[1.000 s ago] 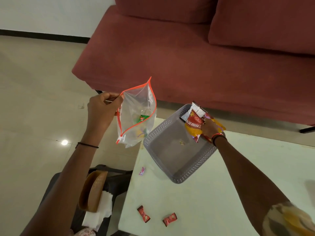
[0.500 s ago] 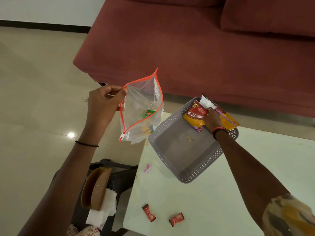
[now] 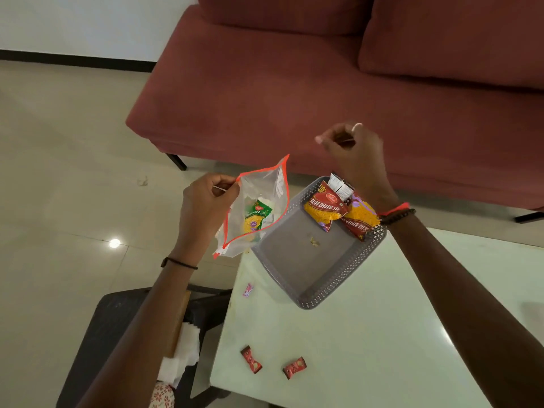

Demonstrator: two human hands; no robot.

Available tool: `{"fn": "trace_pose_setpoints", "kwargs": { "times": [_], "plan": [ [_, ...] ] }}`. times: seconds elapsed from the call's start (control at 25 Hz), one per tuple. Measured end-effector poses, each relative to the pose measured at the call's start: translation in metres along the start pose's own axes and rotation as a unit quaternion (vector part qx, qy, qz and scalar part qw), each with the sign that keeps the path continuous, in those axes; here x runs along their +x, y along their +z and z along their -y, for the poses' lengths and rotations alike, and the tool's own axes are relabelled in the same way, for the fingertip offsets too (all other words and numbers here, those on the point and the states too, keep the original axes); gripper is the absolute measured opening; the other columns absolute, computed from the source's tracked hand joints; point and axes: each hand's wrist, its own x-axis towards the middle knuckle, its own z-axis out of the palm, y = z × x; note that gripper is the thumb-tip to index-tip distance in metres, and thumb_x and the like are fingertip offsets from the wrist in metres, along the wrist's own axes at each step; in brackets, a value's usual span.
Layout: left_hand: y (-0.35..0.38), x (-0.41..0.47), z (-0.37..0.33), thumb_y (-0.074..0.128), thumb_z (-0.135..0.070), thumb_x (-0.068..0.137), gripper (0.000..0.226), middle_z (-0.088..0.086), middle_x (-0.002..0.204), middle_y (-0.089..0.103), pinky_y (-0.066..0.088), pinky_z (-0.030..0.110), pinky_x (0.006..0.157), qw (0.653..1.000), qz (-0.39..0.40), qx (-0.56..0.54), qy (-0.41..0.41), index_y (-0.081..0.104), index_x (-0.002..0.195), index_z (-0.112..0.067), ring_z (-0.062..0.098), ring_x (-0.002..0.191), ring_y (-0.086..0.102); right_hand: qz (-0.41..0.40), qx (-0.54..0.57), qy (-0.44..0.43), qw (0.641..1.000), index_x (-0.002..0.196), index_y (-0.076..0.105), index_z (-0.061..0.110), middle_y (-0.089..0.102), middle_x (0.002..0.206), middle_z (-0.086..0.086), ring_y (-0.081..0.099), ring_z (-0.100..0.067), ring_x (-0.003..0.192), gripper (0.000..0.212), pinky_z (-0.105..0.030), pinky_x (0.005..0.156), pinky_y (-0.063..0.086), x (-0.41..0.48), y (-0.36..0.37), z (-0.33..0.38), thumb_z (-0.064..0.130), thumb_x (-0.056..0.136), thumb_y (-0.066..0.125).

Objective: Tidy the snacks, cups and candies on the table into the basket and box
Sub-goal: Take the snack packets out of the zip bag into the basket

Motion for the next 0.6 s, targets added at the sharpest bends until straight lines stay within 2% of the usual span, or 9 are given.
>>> {"fn": "trace_pose_setpoints", "kwargs": {
  "times": [0.04, 0.12, 0.2, 0.28, 0.36, 0.4, 0.52, 0.6],
  "plan": [
    [0.002, -0.006, -0.003, 0.064, -0.028, 0.084, 0.012, -0.004, 0.073, 0.070, 0.059, 0.036, 0.067, 1.000, 0.006, 0.016, 0.009, 0.071, 0.087, -0.018, 0.010, 0.060, 0.064, 0.079, 0.018, -0.052, 0.995, 0.083, 0.073, 0.020, 0.069, 0.074, 0.015, 0.063, 0.004, 0.066, 0.010, 0.001, 0.066, 0.044, -0.006, -0.006, 0.026, 0.030, 0.080, 0.071],
    [0.006, -0.019, -0.012, 0.063, -0.029, 0.085, 0.012, -0.004, 0.080, 0.070, 0.055, 0.028, 0.064, 0.998, 0.013, 0.046, 0.030, 0.070, 0.086, -0.019, 0.003, 0.062, 0.062, 0.254, -0.020, -0.139, 0.957, 0.088, 0.077, 0.016, 0.073, 0.078, 0.009, 0.066, 0.000, 0.076, 0.012, -0.002, 0.069, 0.046, -0.020, -0.006, 0.062, 0.023, 0.081, 0.070],
    [0.009, -0.032, -0.022, 0.063, -0.029, 0.085, 0.012, -0.006, 0.082, 0.068, 0.049, 0.020, 0.062, 0.996, 0.017, 0.068, 0.053, 0.069, 0.085, -0.019, -0.001, 0.064, 0.059, 0.389, -0.149, -0.179, 0.891, 0.101, 0.075, 0.010, 0.075, 0.097, -0.005, 0.067, -0.012, 0.089, 0.018, -0.015, 0.079, 0.048, -0.035, 0.011, 0.073, 0.014, 0.088, 0.063],
    [0.012, -0.046, -0.032, 0.062, -0.029, 0.086, 0.012, -0.006, 0.085, 0.067, 0.045, 0.018, 0.060, 0.993, 0.019, 0.090, 0.078, 0.068, 0.084, -0.018, 0.003, 0.067, 0.059, 0.498, -0.311, -0.137, 0.798, 0.116, 0.066, 0.005, 0.068, 0.115, -0.014, 0.064, -0.028, 0.105, 0.027, -0.031, 0.088, 0.045, -0.055, 0.032, 0.064, 0.007, 0.093, 0.052],
    [0.014, -0.061, -0.040, 0.061, -0.029, 0.087, 0.013, -0.005, 0.087, 0.067, 0.047, 0.020, 0.061, 0.990, 0.023, 0.101, 0.098, 0.067, 0.084, -0.018, 0.007, 0.070, 0.060, 0.535, -0.447, -0.107, 0.709, 0.124, 0.055, -0.001, 0.061, 0.125, -0.019, 0.059, -0.034, 0.113, 0.031, -0.034, 0.092, 0.045, -0.074, 0.046, 0.044, 0.004, 0.096, 0.042],
    [0.016, -0.068, -0.043, 0.061, -0.029, 0.087, 0.013, -0.005, 0.087, 0.066, 0.049, 0.023, 0.062, 0.989, 0.027, 0.104, 0.103, 0.067, 0.084, -0.018, 0.008, 0.071, 0.061, 0.528, -0.484, -0.119, 0.687, 0.125, 0.052, -0.003, 0.059, 0.128, -0.020, 0.057, -0.034, 0.117, 0.031, -0.035, 0.095, 0.043, -0.082, 0.051, 0.032, 0.002, 0.098, 0.037],
    [0.023, -0.092, -0.051, 0.060, -0.030, 0.087, 0.011, -0.007, 0.087, 0.065, 0.051, 0.027, 0.063, 0.987, 0.045, 0.115, 0.105, 0.067, 0.084, -0.021, 0.008, 0.072, 0.062, 0.498, -0.523, -0.136, 0.678, 0.129, 0.048, -0.001, 0.054, 0.134, -0.016, 0.050, -0.029, 0.126, 0.036, -0.034, 0.105, 0.035, -0.100, 0.058, -0.002, 0.002, 0.101, 0.025],
    [0.029, -0.105, -0.056, 0.060, -0.030, 0.087, 0.012, -0.006, 0.088, 0.065, 0.051, 0.027, 0.063, 0.984, 0.065, 0.121, 0.112, 0.067, 0.087, -0.021, 0.007, 0.072, 0.061, 0.499, -0.555, -0.132, 0.653, 0.133, 0.046, 0.000, 0.051, 0.139, -0.016, 0.045, -0.029, 0.131, 0.037, -0.037, 0.110, 0.031, -0.115, 0.059, -0.025, 0.008, 0.102, 0.028]
  ]
}}
